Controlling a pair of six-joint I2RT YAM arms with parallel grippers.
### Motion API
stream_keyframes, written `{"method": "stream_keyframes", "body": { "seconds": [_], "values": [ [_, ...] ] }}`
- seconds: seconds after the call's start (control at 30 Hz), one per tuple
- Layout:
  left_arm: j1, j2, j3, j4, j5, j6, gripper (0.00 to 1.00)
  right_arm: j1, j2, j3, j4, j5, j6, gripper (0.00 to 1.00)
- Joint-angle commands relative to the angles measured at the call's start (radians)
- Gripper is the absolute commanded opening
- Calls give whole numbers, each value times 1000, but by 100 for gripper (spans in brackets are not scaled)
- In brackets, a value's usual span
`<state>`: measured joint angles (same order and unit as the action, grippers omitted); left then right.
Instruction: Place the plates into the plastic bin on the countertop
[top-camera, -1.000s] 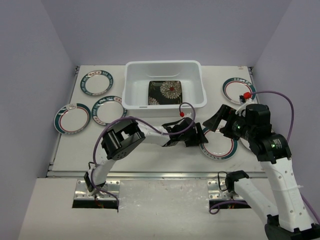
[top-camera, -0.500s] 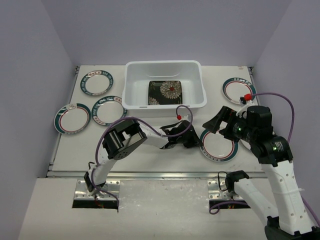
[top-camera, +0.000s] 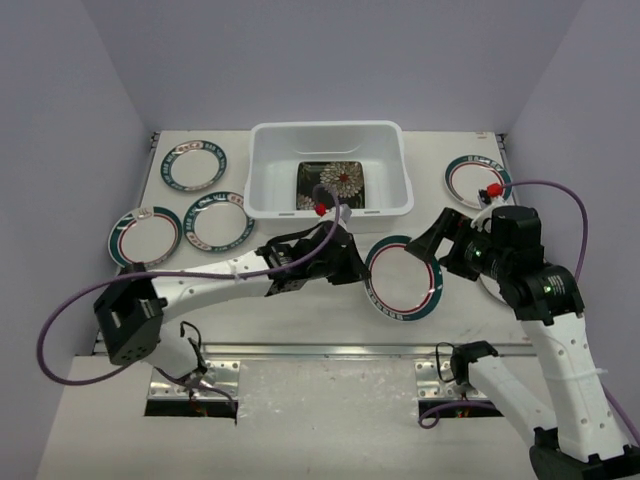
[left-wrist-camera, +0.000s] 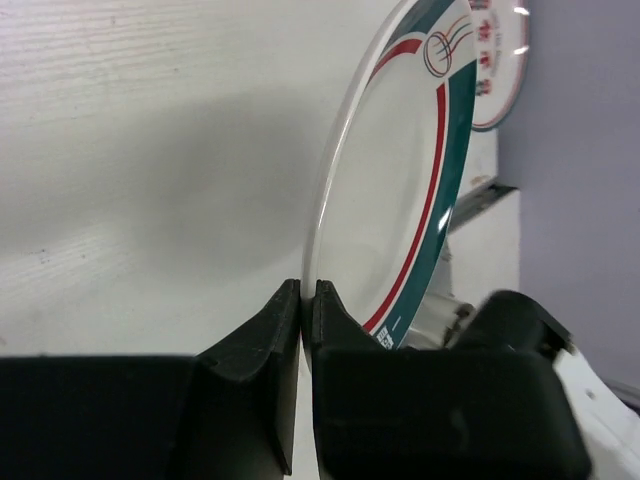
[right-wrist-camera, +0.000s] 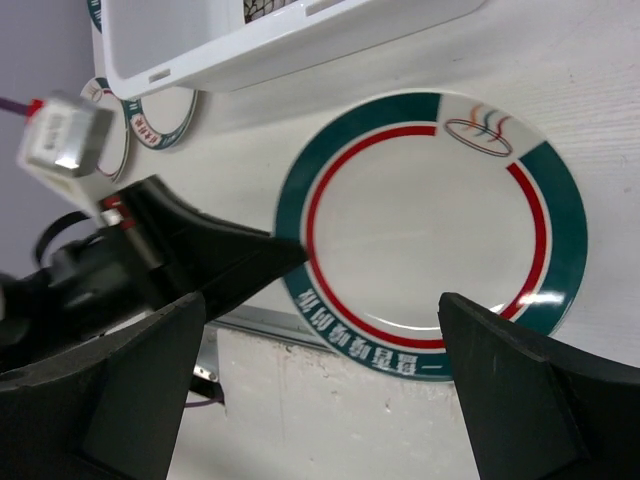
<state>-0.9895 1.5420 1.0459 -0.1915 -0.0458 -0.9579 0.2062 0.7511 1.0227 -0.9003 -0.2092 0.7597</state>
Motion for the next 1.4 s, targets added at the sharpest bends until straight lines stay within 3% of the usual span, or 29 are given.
{"method": "stream_keyframes", "body": {
  "seconds": [0.0,0.27,0.5,0.73,1.1,1.17,1.27,1.37],
  "values": [
    [100,-187,75,-154,-9,57,0,0,39,115,48,13,9,99],
    [376,-149,342,-295,18,216,0,-1,104,137,144,-52,51,99],
    [668,110,560,-321,136,273,0,-1,94,22,201,-106,94,99],
    [736,403,760,-291,204,287,0,-1,69,-16,200,-88,76,99],
    [752,569,852,-216,303,281,0,-1,85,-26,195,-96,40,99],
    [750,566,827,-213,308,275,5,-1,100,-24,189,-96,33,99],
    [748,544,754,-167,316,275,41,-2,123,-16,177,-99,25,99],
    [746,547,751,-169,332,280,58,-1,146,-4,156,-89,4,99]
  ]
}}
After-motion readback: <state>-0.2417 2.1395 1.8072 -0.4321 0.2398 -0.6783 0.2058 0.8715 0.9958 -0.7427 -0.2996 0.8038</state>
